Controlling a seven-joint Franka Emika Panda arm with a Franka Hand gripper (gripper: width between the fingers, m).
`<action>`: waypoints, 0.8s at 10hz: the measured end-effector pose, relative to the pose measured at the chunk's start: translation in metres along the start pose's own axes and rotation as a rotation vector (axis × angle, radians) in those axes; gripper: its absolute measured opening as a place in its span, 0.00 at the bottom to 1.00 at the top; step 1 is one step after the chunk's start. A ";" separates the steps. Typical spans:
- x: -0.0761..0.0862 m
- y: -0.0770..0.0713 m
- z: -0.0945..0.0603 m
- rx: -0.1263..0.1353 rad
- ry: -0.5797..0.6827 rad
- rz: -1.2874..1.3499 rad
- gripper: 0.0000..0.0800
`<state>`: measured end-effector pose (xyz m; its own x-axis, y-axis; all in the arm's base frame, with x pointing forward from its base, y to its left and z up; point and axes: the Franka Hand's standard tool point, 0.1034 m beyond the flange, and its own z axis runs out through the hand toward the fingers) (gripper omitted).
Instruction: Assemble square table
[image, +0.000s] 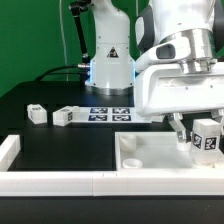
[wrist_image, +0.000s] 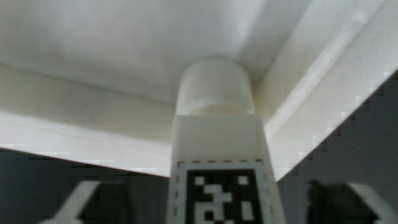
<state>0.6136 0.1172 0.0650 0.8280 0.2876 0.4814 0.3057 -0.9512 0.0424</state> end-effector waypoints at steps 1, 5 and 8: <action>0.000 0.000 0.000 0.000 0.000 0.000 0.78; 0.000 0.000 0.000 0.000 0.000 -0.001 0.81; 0.007 0.003 -0.006 0.005 -0.052 0.001 0.81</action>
Offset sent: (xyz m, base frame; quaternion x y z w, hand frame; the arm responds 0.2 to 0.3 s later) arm 0.0000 0.0000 0.0000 0.0000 0.0000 0.0000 1.0000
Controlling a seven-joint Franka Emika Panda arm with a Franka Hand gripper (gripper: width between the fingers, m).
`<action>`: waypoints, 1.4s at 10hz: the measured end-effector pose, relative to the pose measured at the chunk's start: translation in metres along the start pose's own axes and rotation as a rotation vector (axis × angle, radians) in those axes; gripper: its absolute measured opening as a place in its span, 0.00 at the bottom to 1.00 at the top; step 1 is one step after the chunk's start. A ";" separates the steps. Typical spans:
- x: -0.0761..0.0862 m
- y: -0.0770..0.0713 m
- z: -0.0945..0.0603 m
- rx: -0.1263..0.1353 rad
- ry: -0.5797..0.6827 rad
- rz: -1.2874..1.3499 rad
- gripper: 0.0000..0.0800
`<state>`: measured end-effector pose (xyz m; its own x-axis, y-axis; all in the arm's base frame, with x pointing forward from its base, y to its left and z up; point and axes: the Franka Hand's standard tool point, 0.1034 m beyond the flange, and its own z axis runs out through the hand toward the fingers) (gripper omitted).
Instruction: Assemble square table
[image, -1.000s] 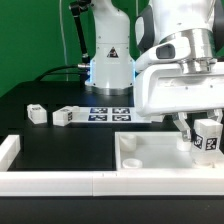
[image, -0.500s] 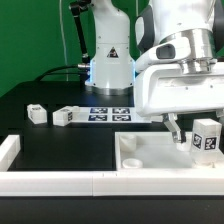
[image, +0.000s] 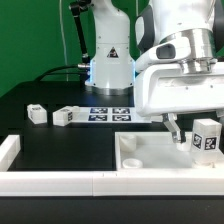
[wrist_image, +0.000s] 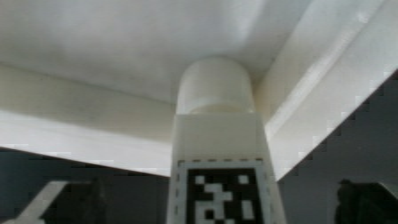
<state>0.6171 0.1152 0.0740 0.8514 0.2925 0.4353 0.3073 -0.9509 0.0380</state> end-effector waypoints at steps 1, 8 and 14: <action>0.008 0.006 -0.008 0.002 -0.037 -0.001 0.81; 0.011 0.006 0.002 0.074 -0.518 0.027 0.81; 0.012 0.006 0.007 0.016 -0.491 0.266 0.36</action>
Offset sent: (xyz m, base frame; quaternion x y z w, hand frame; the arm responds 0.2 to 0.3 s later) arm 0.0078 -0.0003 0.0003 0.0129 -0.2037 0.0211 0.9787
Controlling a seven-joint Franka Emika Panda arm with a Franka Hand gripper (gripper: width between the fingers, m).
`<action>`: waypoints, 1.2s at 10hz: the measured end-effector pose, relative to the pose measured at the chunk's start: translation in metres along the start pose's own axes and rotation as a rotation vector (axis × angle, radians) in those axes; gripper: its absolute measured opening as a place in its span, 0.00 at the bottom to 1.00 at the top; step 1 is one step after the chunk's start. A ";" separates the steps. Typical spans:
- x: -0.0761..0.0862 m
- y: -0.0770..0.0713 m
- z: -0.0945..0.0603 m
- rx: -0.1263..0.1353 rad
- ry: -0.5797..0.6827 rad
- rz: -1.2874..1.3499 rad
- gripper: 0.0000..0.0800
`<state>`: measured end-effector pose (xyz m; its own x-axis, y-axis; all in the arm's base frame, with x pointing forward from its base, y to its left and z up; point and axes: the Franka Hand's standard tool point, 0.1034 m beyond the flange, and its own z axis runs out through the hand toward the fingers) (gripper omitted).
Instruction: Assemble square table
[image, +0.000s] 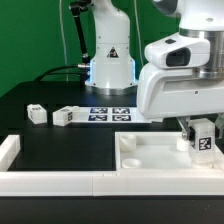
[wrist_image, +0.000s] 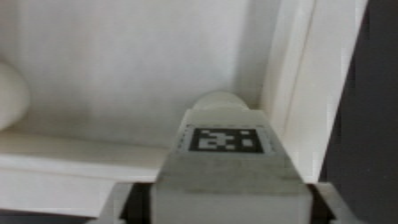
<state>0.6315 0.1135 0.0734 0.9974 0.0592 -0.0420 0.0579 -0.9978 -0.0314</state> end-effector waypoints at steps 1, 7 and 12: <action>0.000 -0.001 0.000 0.005 -0.002 0.105 0.36; -0.001 -0.005 0.001 0.024 -0.018 0.757 0.36; 0.000 -0.003 0.004 0.125 -0.070 1.311 0.36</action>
Offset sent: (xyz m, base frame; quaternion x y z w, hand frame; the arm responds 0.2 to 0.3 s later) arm -0.0055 -0.0038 -0.0028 -0.0717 0.0404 0.2884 0.9540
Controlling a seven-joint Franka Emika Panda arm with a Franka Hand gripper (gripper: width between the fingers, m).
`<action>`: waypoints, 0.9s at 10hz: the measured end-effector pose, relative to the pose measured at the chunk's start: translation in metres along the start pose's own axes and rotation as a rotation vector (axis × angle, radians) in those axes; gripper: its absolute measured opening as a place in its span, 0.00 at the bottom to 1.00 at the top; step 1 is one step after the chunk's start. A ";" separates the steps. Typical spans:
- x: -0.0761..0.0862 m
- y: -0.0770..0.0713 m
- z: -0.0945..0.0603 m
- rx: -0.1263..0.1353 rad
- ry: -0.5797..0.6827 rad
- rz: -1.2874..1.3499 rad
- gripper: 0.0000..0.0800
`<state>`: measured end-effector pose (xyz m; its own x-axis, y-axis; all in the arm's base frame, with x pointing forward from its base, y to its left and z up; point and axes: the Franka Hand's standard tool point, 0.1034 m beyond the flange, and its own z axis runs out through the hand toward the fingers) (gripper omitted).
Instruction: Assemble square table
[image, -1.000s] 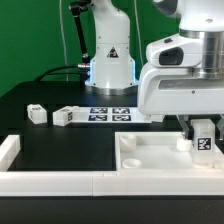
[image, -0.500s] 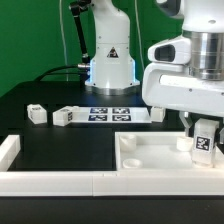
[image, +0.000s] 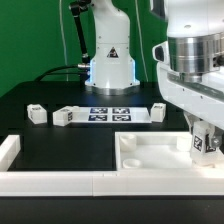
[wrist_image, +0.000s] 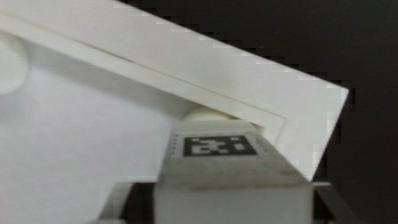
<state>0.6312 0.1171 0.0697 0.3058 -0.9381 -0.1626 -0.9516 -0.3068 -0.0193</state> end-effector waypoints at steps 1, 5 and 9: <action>0.000 0.000 0.000 0.000 0.000 0.011 0.36; -0.006 -0.003 -0.002 -0.009 0.037 -0.389 0.68; -0.008 -0.001 0.000 -0.006 0.051 -0.782 0.81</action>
Offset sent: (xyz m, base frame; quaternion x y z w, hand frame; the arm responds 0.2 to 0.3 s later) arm -0.0092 0.0018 0.0068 -0.0429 0.0142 -0.3239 0.9450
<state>0.6302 0.1250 0.0715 0.8883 -0.4555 -0.0584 -0.4592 -0.8822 -0.1039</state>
